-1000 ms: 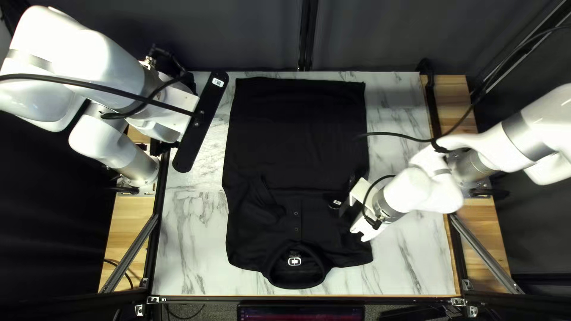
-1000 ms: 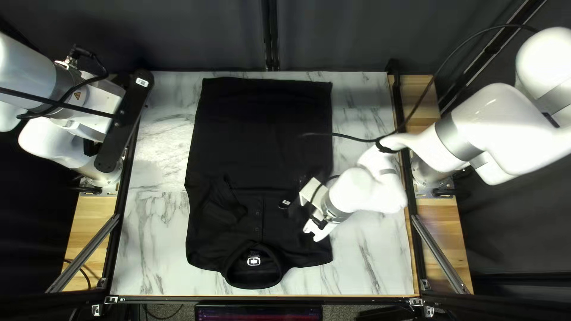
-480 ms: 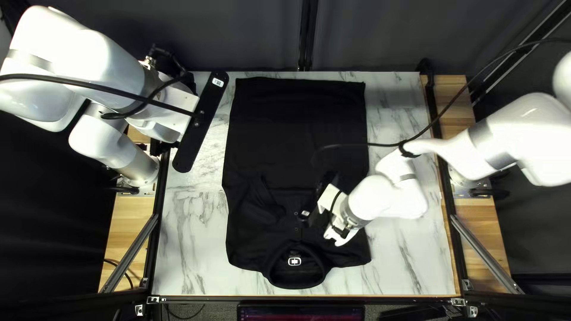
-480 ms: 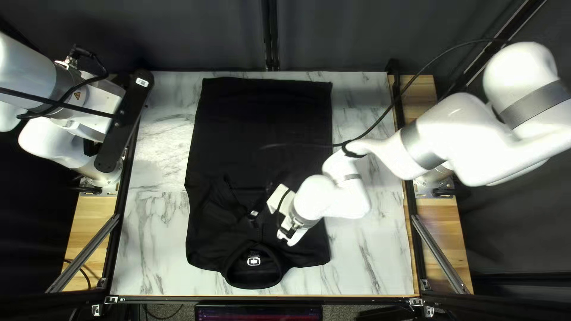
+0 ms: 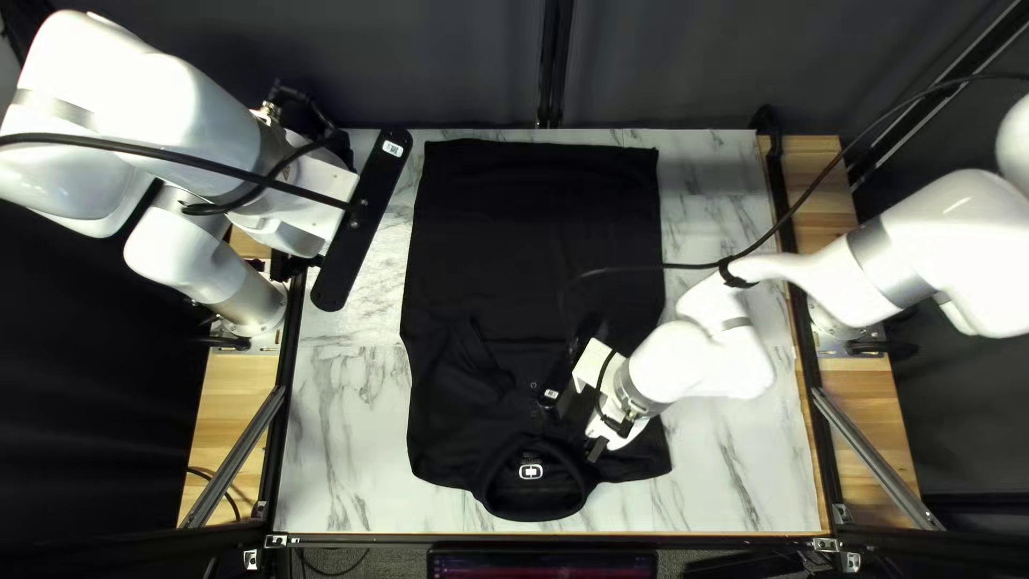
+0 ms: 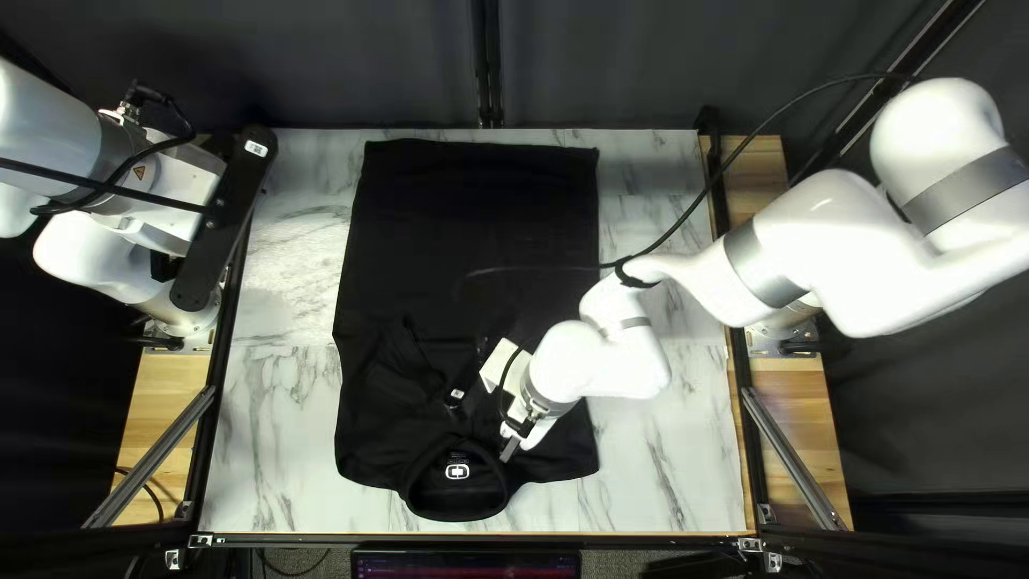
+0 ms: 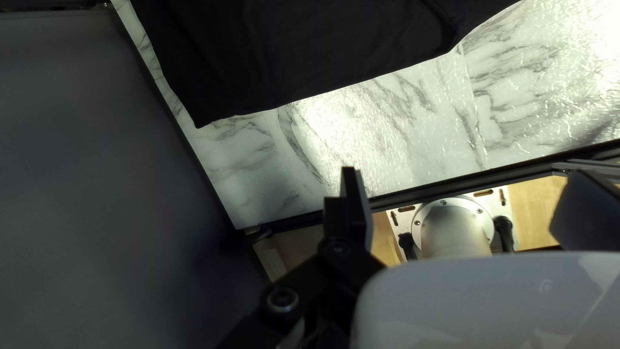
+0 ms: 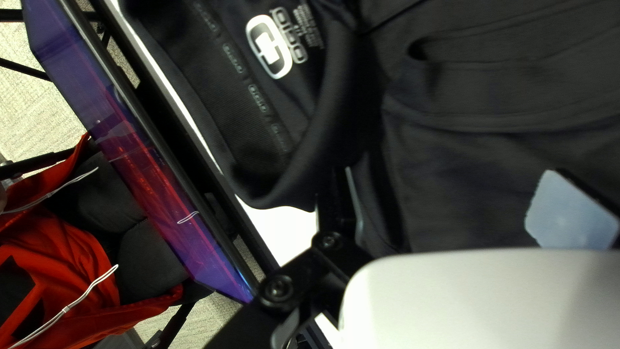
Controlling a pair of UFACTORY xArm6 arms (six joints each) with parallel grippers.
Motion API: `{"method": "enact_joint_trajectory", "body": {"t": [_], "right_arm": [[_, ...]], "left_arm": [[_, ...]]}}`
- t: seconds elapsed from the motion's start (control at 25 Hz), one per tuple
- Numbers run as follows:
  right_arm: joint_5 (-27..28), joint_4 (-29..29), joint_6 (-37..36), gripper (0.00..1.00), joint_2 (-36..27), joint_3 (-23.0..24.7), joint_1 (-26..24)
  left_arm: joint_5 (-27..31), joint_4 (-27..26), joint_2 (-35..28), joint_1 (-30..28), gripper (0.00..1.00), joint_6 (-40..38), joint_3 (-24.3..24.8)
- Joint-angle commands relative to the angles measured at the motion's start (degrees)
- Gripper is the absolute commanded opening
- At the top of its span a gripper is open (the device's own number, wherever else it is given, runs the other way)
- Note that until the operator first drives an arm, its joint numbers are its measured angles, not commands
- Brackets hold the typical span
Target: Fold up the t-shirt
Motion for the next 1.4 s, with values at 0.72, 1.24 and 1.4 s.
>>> {"method": "enact_joint_trajectory", "body": {"t": [0.72, 1.24, 1.4], "right_arm": [[5.40, 5.37, -25.23, 1.00, -0.86, -1.91, -5.19], [31.73, -13.10, -36.03, 1.00, 6.83, -20.77, -1.98], [31.73, -13.10, -36.03, 1.00, 6.83, -20.77, -1.98]], "left_arm": [[0.00, 0.00, 0.00, 0.00, 1.00, 0.00, 0.00], [0.00, 0.00, 0.00, 0.00, 1.00, 0.00, 0.00], [0.00, 0.00, 0.00, 0.00, 1.00, 0.00, 0.00]]}}
